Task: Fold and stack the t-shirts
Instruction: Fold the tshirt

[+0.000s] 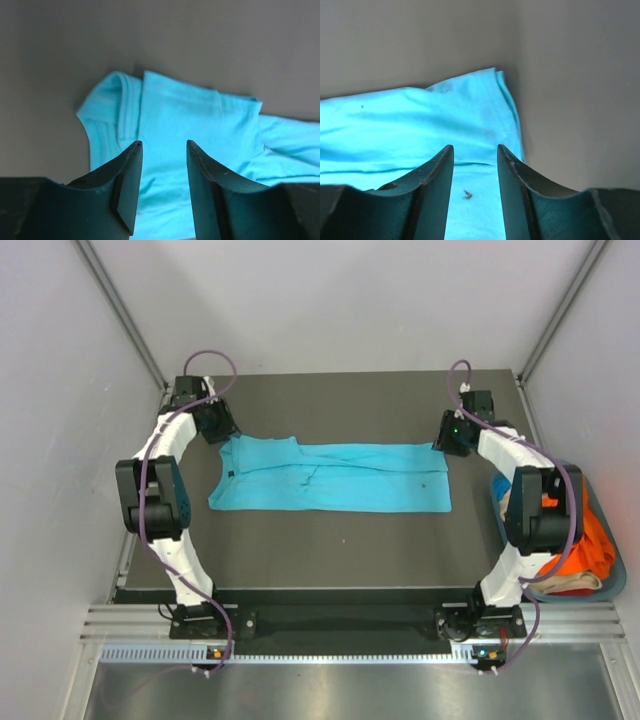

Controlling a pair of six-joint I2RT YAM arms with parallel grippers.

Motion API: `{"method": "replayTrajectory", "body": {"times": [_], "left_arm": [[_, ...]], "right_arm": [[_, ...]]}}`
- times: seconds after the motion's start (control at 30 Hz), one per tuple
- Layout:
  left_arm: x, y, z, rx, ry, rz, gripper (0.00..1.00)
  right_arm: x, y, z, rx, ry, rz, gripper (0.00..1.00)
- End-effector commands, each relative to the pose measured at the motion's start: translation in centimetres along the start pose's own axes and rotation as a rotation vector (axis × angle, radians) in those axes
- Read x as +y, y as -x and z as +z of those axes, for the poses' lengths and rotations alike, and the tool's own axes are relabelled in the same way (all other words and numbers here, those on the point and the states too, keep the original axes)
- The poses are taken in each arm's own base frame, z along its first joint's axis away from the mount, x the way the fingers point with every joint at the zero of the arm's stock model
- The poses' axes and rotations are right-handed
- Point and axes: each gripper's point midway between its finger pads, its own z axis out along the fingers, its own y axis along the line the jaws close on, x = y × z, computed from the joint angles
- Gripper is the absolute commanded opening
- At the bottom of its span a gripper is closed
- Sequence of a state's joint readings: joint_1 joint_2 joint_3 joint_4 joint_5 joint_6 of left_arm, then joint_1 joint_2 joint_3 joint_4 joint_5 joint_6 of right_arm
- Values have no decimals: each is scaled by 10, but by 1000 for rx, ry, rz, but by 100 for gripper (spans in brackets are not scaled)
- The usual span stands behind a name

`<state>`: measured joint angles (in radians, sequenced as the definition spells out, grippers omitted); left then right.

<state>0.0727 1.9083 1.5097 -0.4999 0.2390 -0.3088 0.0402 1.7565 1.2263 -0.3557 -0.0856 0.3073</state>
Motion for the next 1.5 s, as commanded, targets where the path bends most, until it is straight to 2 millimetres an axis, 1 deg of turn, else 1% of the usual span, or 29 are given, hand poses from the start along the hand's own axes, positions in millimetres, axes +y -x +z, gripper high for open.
{"method": "replayTrajectory", "body": {"times": [0.0, 0.03, 0.07, 0.13, 0.2, 0.23, 0.3, 0.33, 0.37, 0.43, 0.5, 0.53, 0.6, 0.63, 0.67, 0.73, 0.83, 0.9, 1.03, 1.27, 1.33, 1.4, 1.47], "left_arm": [[-14, 21, 15, -27, -117, 64, 45], [-14, 27, 15, -36, -122, 74, 46], [-15, 24, 21, -20, -137, 81, 46], [-17, 30, 25, -36, -146, 102, 46], [-12, 30, 34, -29, -128, 102, 46], [-12, 35, 35, -38, -125, 108, 46], [-3, 32, 48, -17, -98, 97, 46], [-3, 37, 48, -16, -95, 96, 46], [-2, 32, 57, 4, -99, 94, 46], [-7, 36, 59, -3, -122, 103, 45], [-7, 35, 65, 0, -120, 102, 45], [-7, 39, 65, -10, -116, 104, 45], [-5, 37, 71, 1, -113, 97, 45], [-4, 40, 72, -2, -102, 97, 44], [-3, 36, 75, 13, -97, 95, 44], [0, 36, 77, 15, -89, 91, 43], [-2, 32, 80, 27, -89, 94, 41], [2, 28, 82, 36, -65, 96, 41], [12, 28, 82, 26, 1, 101, 41], [13, 26, 82, 27, 21, 111, 42], [11, 23, 83, 35, 10, 114, 40], [9, 22, 83, 37, -5, 115, 35], [7, 20, 84, 42, -11, 115, 33]], "right_arm": [[26, 26, -14, -86, 94, -27, 41], [28, 24, -13, -84, 101, -28, 41], [29, 23, -12, -82, 107, -30, 41], [33, 22, -10, -82, 119, -30, 42], [36, 21, -7, -76, 125, -32, 42], [36, 21, -6, -74, 126, -31, 42], [39, 21, -4, -72, 135, -30, 42], [41, 22, -4, -73, 140, -31, 42], [41, 22, -4, -74, 141, -30, 42], [44, 23, -5, -76, 146, -35, 42], [47, 25, -6, -82, 151, -40, 42], [48, 25, -6, -81, 153, -44, 42], [49, 26, -6, -83, 156, -43, 42], [48, 25, -5, -81, 154, -42, 42], [48, 26, -5, -82, 154, -43, 42], [49, 26, -5, -85, 156, -45, 42], [48, 26, -3, -82, 156, -41, 42], [49, 27, -3, -82, 159, -39, 42], [51, 29, -6, -88, 164, -37, 42], [52, 31, -8, -95, 167, -36, 43], [52, 31, -7, -94, 169, -32, 43], [52, 30, -6, -92, 170, -33, 43], [52, 29, -7, -90, 169, -34, 43]]}}
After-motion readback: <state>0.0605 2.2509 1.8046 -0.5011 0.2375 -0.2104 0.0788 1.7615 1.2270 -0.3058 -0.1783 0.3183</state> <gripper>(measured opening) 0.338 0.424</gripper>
